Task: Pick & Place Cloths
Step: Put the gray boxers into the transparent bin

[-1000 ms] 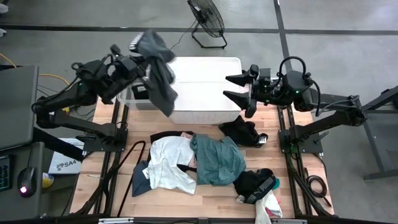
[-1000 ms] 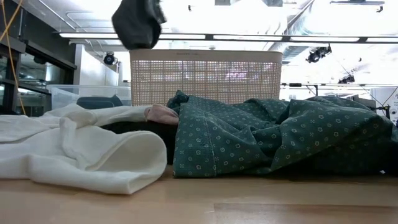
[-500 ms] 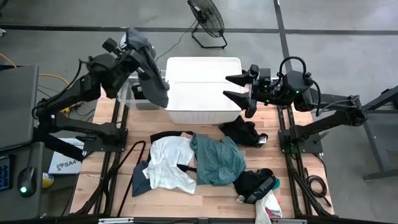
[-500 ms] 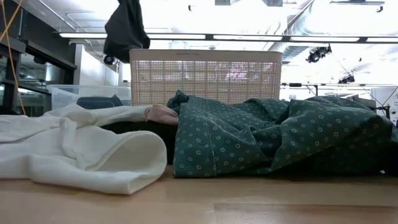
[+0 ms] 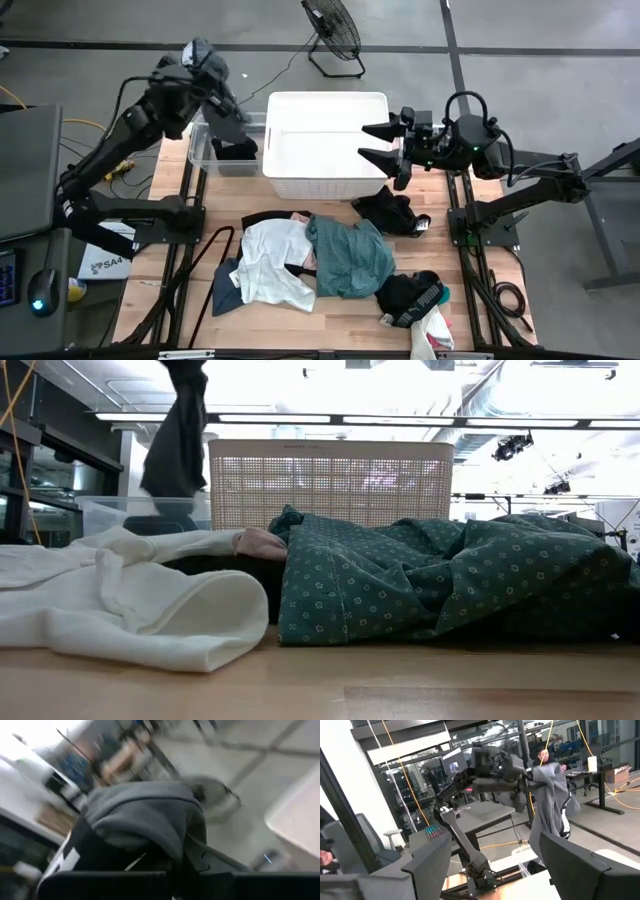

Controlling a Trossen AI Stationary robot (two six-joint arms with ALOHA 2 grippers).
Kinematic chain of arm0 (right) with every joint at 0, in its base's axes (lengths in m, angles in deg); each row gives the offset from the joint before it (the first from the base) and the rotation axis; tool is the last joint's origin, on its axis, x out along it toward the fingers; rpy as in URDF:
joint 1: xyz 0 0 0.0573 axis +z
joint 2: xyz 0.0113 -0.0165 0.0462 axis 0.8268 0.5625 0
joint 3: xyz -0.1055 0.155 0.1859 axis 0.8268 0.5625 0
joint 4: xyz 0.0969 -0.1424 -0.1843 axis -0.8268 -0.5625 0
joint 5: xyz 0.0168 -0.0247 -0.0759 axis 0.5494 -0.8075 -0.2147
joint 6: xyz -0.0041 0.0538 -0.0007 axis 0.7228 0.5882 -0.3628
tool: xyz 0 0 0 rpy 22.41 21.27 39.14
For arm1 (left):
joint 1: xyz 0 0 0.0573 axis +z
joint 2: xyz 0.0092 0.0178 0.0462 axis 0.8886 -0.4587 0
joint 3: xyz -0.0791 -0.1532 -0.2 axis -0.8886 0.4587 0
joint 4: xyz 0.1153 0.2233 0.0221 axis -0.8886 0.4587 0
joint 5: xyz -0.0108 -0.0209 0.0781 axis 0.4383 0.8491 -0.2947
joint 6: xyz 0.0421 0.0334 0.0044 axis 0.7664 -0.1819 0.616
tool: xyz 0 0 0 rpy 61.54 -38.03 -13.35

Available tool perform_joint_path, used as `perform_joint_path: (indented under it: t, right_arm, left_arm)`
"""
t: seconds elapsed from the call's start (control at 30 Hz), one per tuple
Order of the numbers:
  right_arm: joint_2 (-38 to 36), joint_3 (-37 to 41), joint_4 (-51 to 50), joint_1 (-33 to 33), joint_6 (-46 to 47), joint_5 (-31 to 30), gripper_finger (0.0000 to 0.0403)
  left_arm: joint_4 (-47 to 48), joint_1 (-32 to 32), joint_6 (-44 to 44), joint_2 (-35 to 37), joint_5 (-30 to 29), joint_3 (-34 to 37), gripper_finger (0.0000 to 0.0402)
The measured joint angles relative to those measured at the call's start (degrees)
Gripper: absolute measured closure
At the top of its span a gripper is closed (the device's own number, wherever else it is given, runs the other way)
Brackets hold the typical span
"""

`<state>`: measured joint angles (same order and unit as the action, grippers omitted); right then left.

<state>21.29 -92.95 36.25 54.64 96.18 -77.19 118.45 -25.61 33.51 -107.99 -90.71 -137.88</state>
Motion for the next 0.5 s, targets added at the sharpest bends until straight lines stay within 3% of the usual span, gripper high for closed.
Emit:
perform_joint_path:
  t: [0.27,0.5]
  right_arm:
    - [0.0,0.0,-0.4,0.0,0.2,0.0,0.0110]
    - [0.0,0.0,-0.5,0.0,0.2,0.2,0.0110]
  left_arm:
    - [17.6,3.6,-16.3,-5.2,6.4,0.0,0.0401]
    - [26.4,5.6,-25.4,-10.4,15.5,0.0,0.0401]
